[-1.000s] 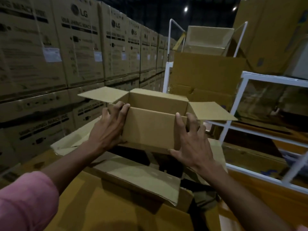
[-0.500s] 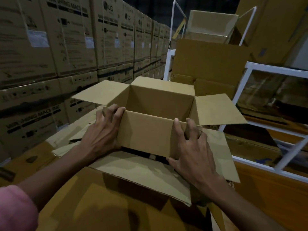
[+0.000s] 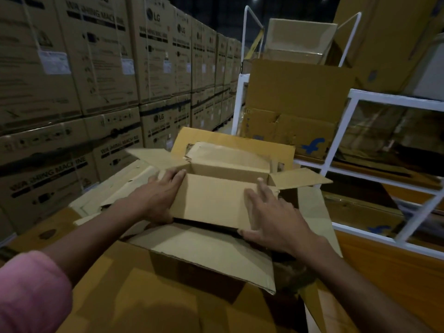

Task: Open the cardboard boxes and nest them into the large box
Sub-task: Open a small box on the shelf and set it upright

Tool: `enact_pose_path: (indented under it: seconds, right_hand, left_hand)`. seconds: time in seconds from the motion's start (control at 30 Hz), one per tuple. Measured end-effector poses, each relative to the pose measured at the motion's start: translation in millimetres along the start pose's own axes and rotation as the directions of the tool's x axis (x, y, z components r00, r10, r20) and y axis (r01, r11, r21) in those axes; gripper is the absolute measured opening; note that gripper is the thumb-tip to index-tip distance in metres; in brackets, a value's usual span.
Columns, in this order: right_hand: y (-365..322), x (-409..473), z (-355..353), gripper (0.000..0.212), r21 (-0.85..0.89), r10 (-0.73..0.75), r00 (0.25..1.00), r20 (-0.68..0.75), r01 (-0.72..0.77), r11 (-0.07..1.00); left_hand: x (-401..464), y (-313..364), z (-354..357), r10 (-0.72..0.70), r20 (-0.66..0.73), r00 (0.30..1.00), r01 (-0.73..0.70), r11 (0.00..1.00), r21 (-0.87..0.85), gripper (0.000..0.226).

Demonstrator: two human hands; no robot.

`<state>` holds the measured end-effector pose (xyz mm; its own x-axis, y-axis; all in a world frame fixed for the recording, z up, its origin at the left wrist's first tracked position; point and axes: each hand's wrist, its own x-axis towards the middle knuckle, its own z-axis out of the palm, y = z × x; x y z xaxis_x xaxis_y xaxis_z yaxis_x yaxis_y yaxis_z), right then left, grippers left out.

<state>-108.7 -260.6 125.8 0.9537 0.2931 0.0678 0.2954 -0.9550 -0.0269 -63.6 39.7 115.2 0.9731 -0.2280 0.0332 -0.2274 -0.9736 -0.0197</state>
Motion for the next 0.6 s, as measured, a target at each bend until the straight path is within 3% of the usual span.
enact_pose_path:
  seconds: [0.07, 0.1, 0.17, 0.23, 0.37, 0.5, 0.6]
  right_hand:
    - [5.2, 1.6, -3.1, 0.091, -0.027, -0.043, 0.993, 0.105, 0.046, 0.999]
    - [6.8, 1.8, -3.0, 0.082, -0.016, -0.062, 0.989, 0.136, 0.064, 0.998]
    - [7.7, 1.7, 0.5, 0.070, 0.089, -0.077, 0.989, 0.127, 0.066, 0.994]
    - [8.2, 3.1, 7.8, 0.059, 0.128, -0.060, 0.993, 0.102, 0.046, 0.991]
    - [18.8, 7.1, 29.7, 0.033, 0.043, 0.025, 0.999, -0.029, -0.024, 0.999]
    - [31.5, 8.4, 41.6, 0.028, 0.101, 0.075, 0.984, -0.164, -0.059, 0.993]
    - [35.0, 4.7, 44.1, 0.030, 0.175, 0.064, 0.962, -0.266, -0.017, 0.984]
  left_hand:
    - [1.1, 1.0, -10.7, -0.014, 0.228, 0.974, 0.011, 1.000, 0.011, 0.110]
    - [1.3, 1.3, -15.7, -0.010, 0.286, 0.958, 0.015, 1.000, -0.015, 0.090]
    - [0.5, 0.1, -17.9, 0.003, 0.329, 0.944, 0.013, 0.999, -0.045, 0.046]
    - [-2.1, 2.2, -13.0, 0.015, 0.302, 0.953, -0.010, 1.000, -0.019, 0.027]
    - [-6.0, 5.1, -1.8, 0.010, 0.213, 0.977, -0.008, 1.000, -0.014, 0.030]
    - [-6.7, 6.1, -1.8, 0.008, 0.207, 0.978, 0.001, 0.999, -0.039, 0.046]
    - [-4.4, 15.1, -2.2, 0.032, 0.128, 0.991, -0.023, 0.997, -0.071, 0.041]
